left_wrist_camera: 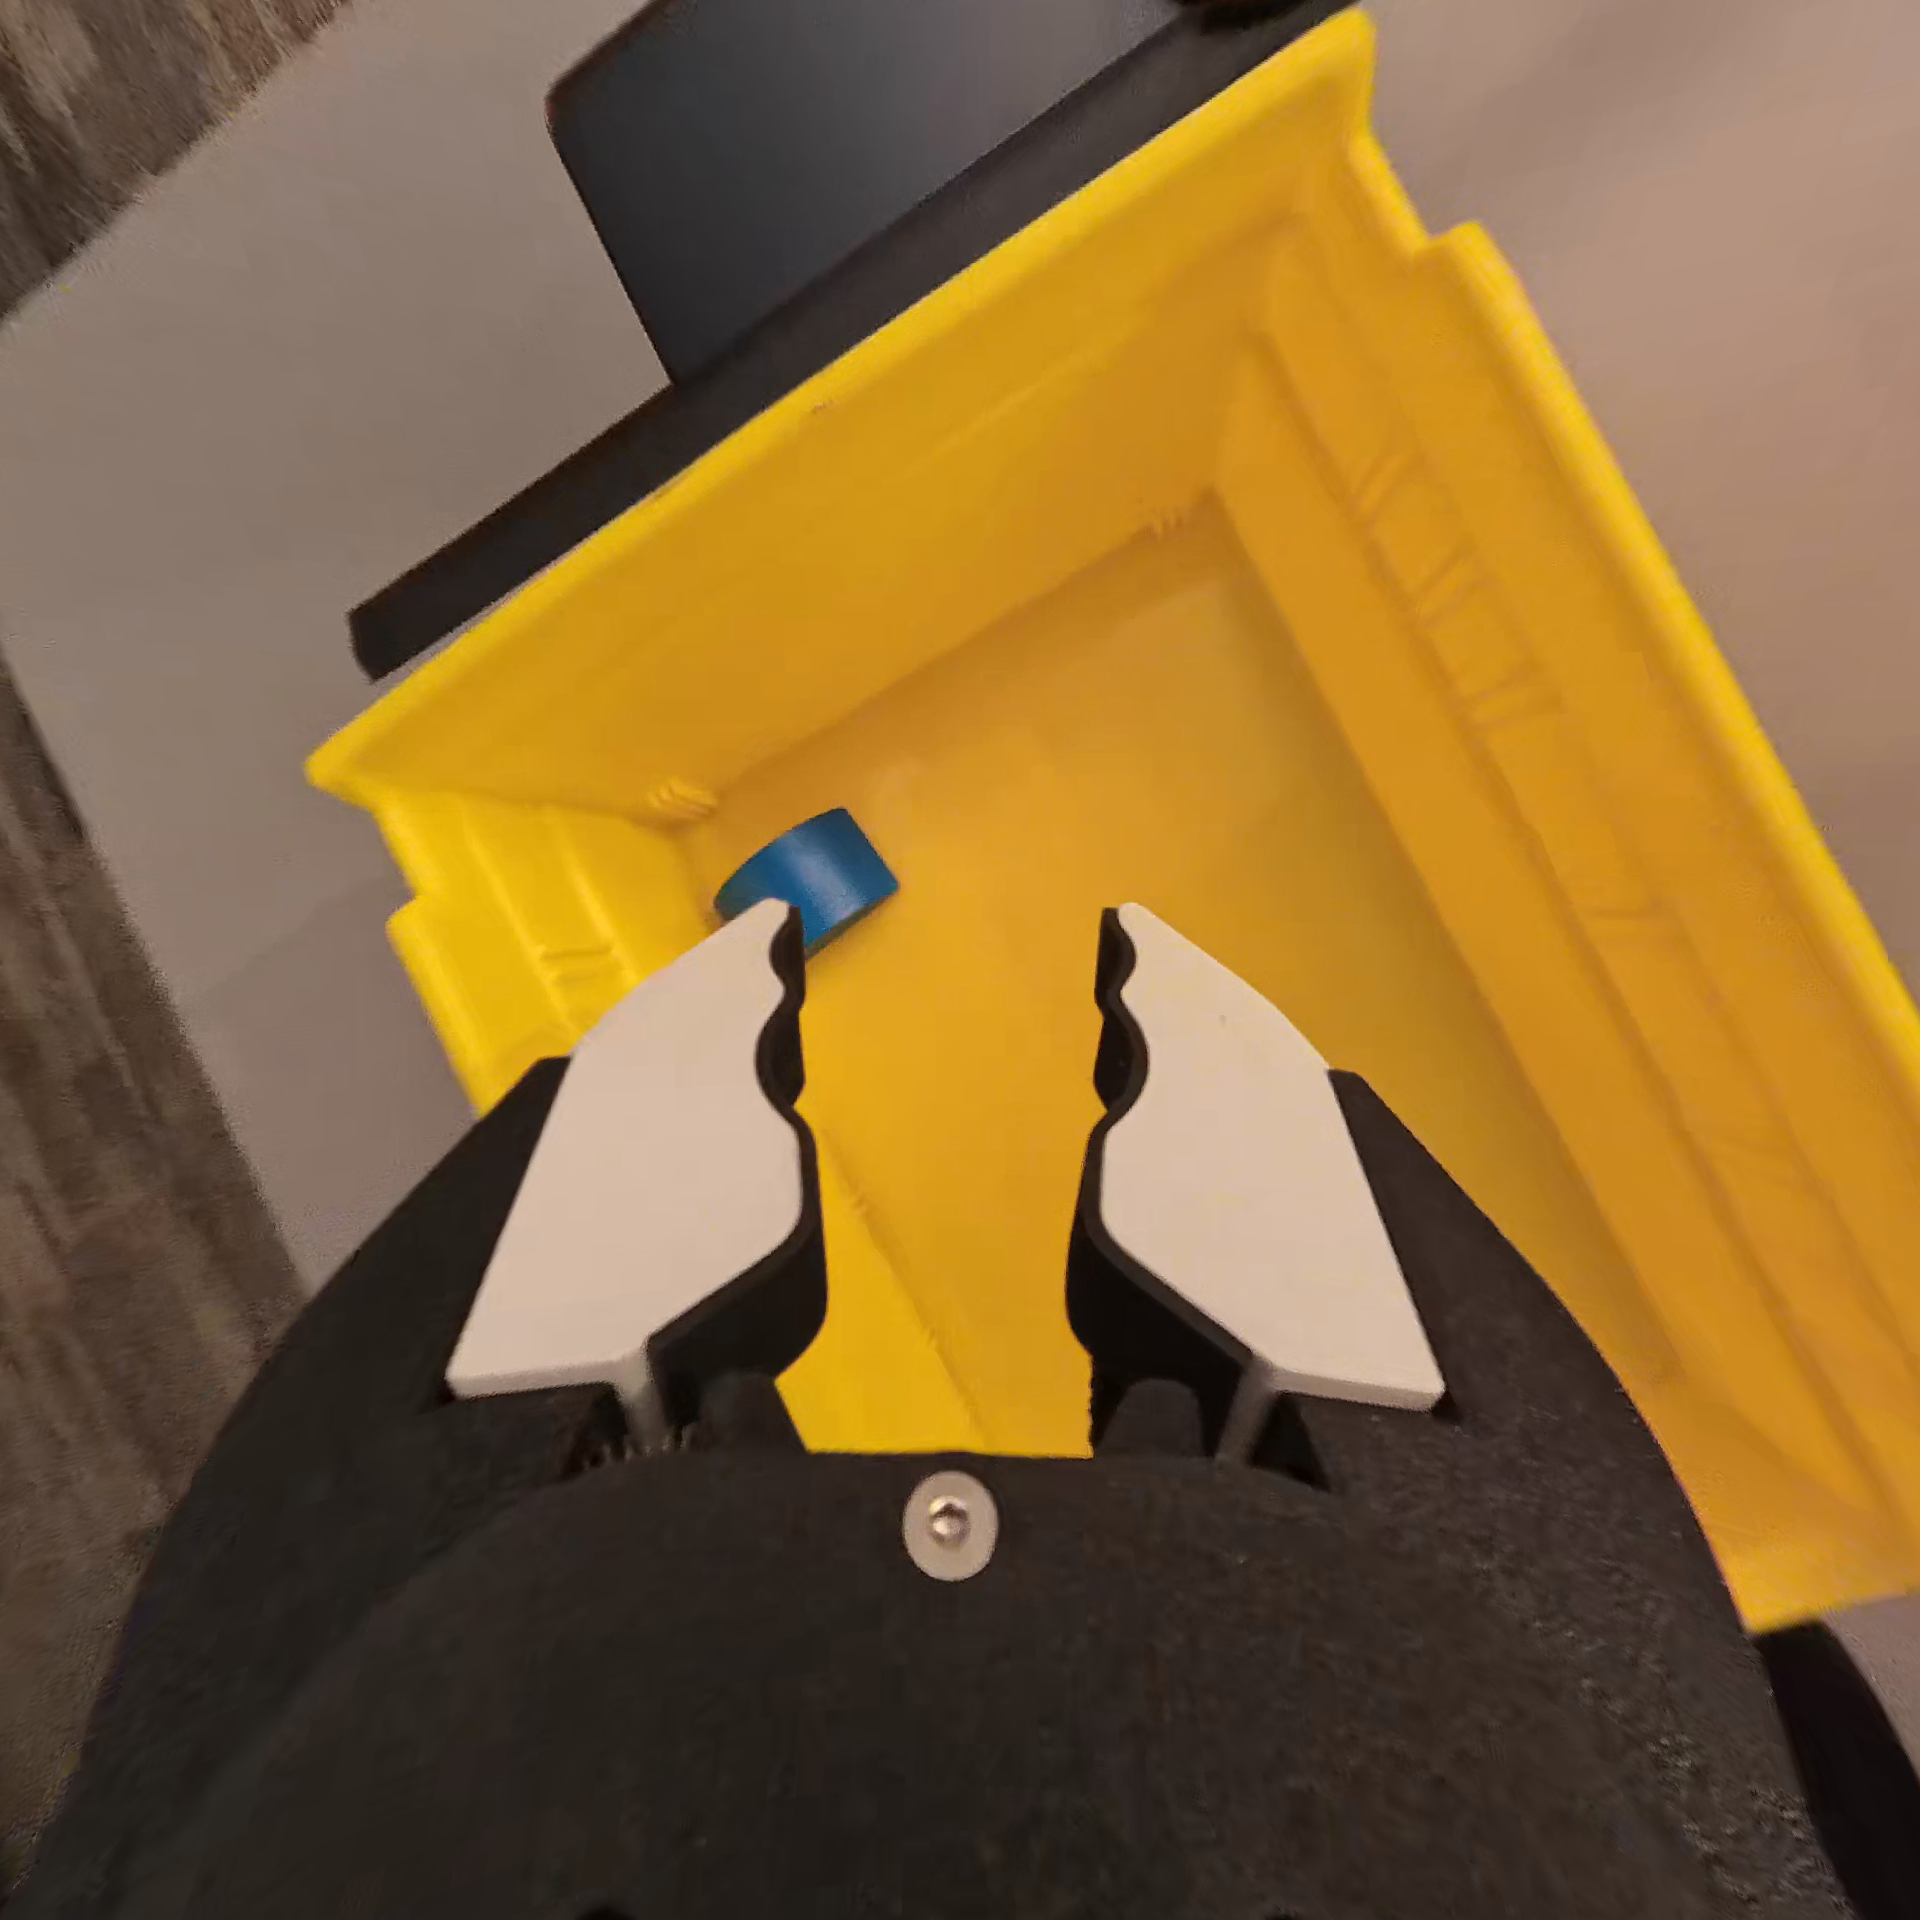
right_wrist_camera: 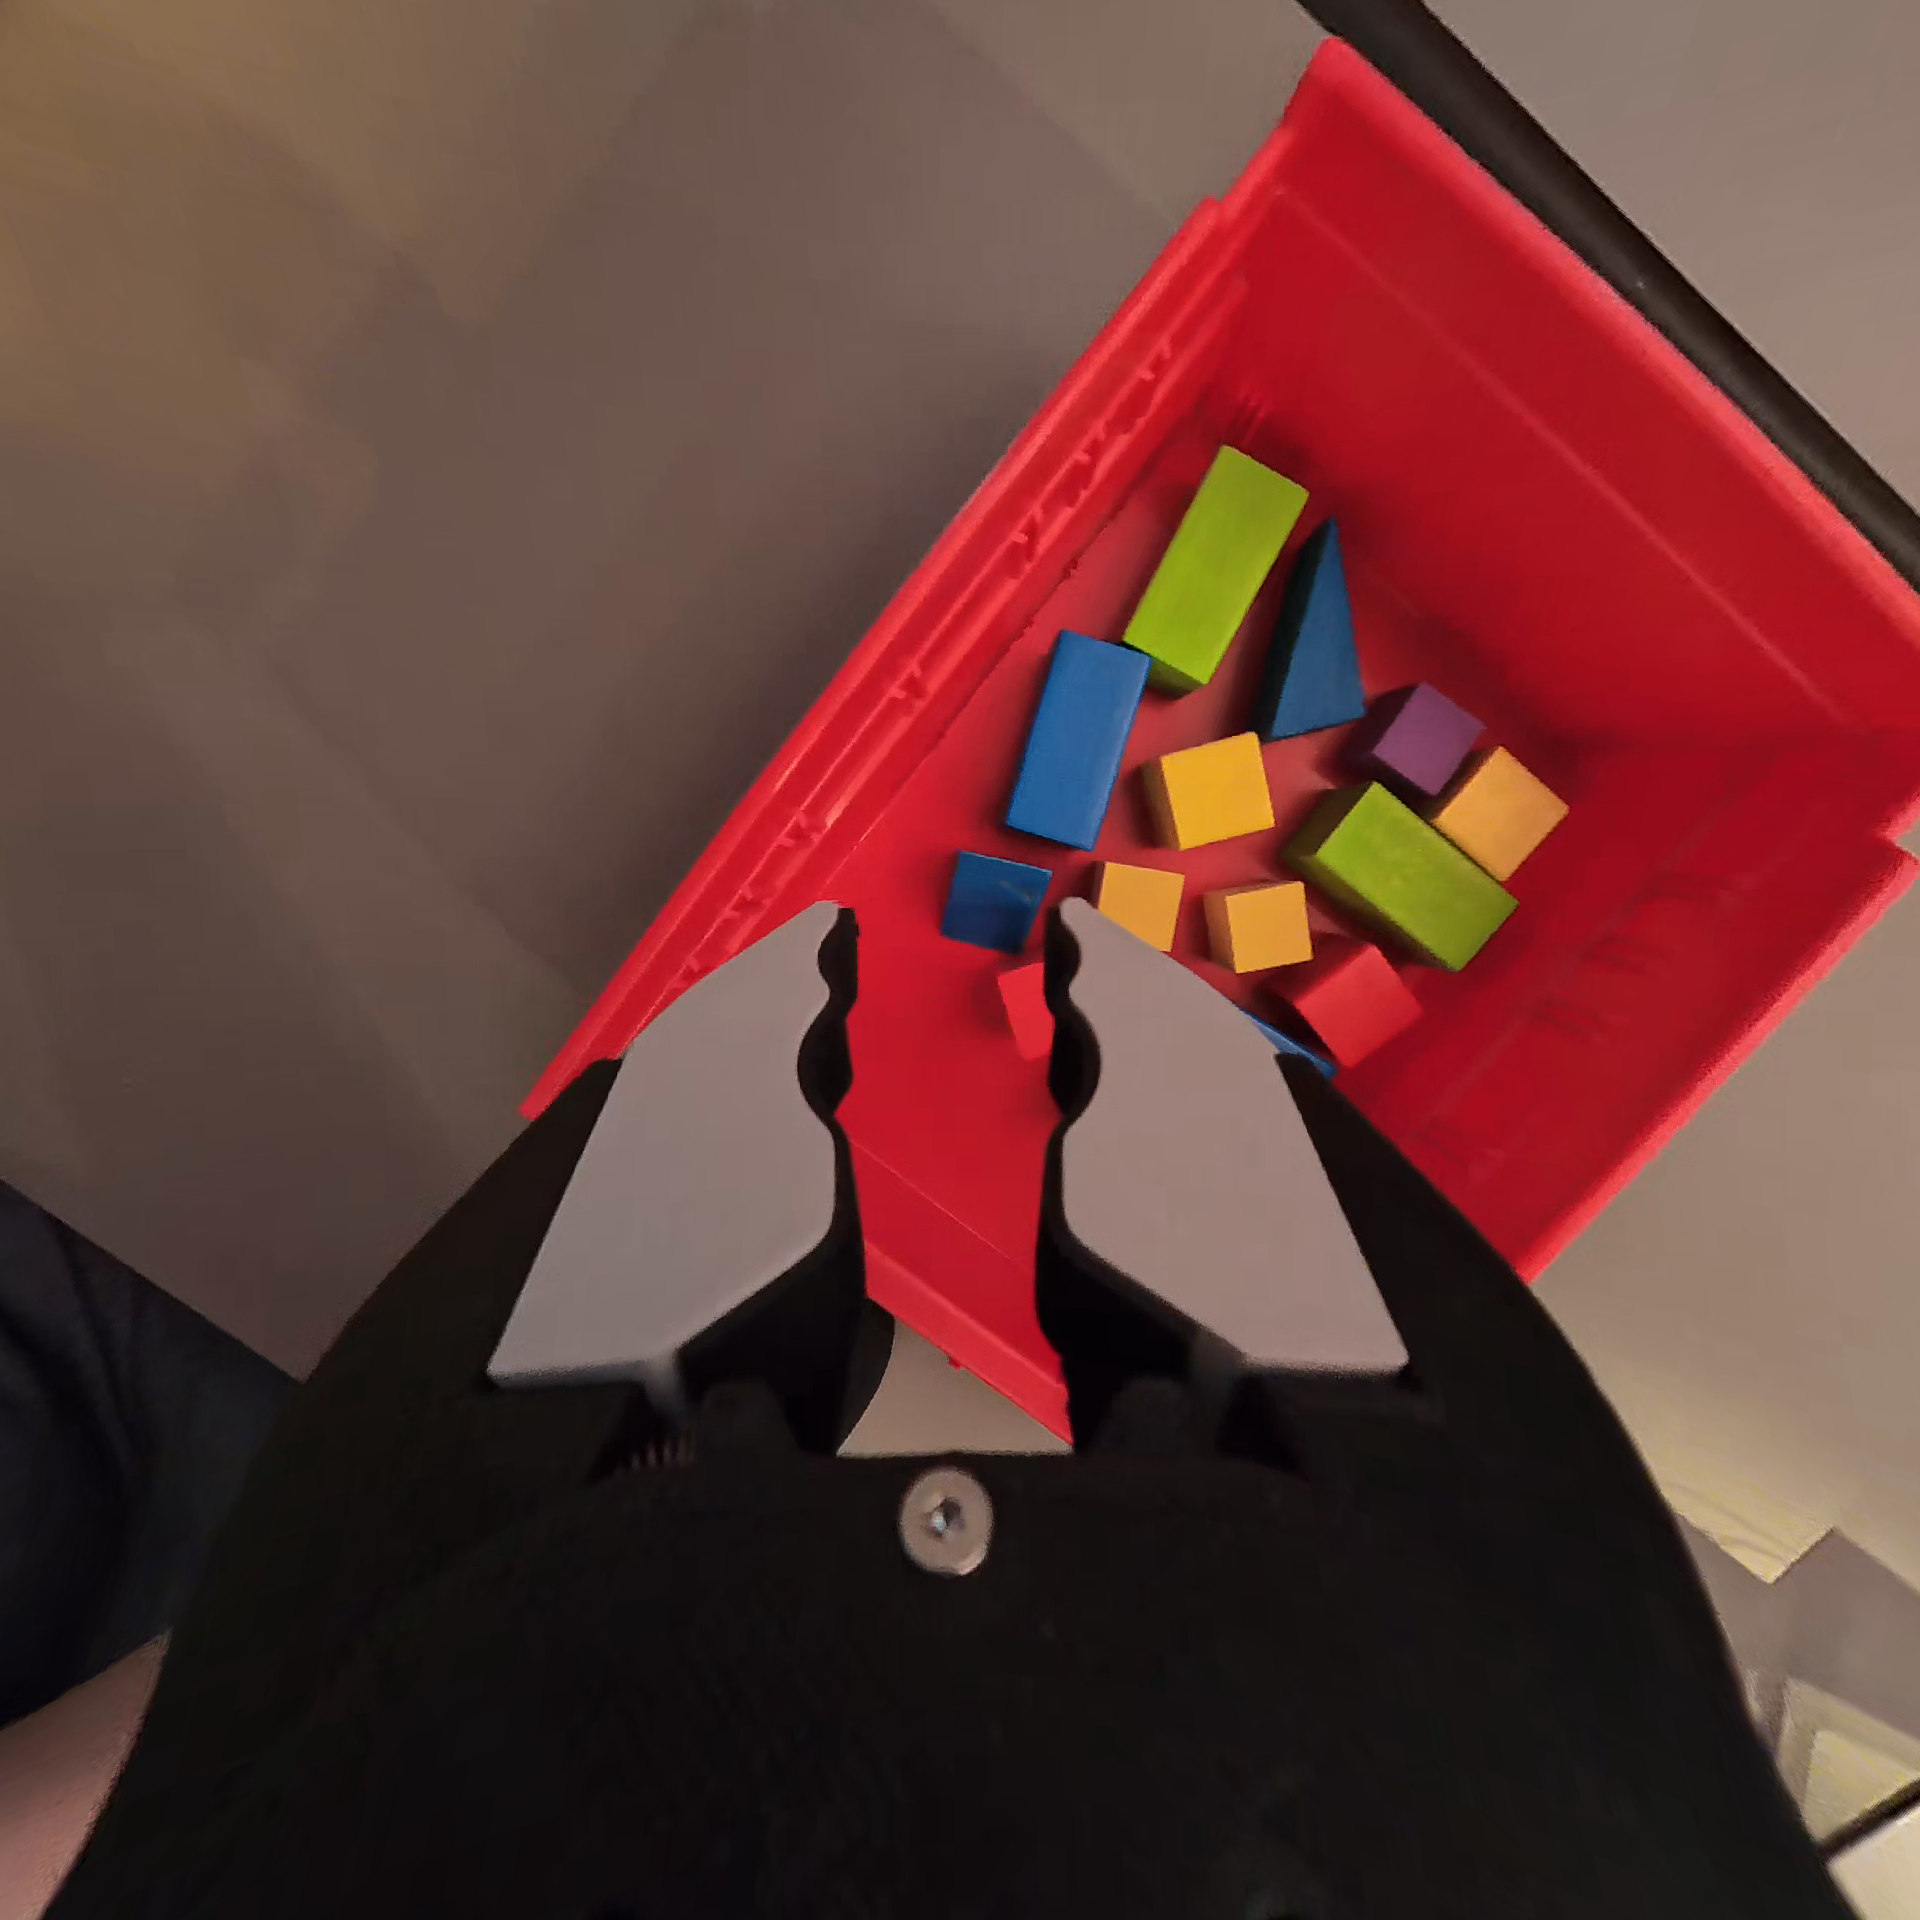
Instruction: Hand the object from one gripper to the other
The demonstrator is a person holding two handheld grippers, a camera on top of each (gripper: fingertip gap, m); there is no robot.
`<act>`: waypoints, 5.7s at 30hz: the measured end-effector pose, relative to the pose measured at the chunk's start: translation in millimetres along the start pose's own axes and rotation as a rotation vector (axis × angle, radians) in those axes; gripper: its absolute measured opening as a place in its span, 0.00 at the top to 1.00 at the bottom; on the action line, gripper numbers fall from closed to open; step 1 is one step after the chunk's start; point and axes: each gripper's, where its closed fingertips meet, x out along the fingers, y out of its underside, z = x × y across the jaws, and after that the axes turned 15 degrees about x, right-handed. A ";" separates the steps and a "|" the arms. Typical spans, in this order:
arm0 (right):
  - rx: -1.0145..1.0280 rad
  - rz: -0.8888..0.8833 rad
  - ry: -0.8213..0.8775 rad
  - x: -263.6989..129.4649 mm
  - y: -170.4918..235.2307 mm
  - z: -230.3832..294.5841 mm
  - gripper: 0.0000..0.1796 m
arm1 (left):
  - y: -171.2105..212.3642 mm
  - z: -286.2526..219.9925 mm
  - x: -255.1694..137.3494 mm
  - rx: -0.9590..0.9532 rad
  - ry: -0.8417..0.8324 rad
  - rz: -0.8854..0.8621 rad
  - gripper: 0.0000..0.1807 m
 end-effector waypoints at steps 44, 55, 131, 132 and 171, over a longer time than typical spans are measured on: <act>-0.086 0.192 0.021 33.0 14.1 17.3 0.80 | 36.7 -6.3 58.0 0.058 0.120 0.151 0.67; -0.104 0.192 0.014 32.6 13.9 21.6 0.80 | 58.8 -32.5 58.4 0.028 0.285 0.256 0.78; 0.256 0.101 -0.628 16.2 27.9 -3.0 0.89 | -139.4 -235.2 -158.4 0.760 0.152 -0.658 0.68; 0.246 0.159 -0.623 25.7 38.5 -4.8 0.90 | -138.9 -235.8 -157.9 0.765 0.151 -0.654 0.68; 0.048 0.478 -0.657 82.2 82.3 12.5 0.88 | -127.7 -245.6 -148.7 0.845 0.145 -0.576 0.71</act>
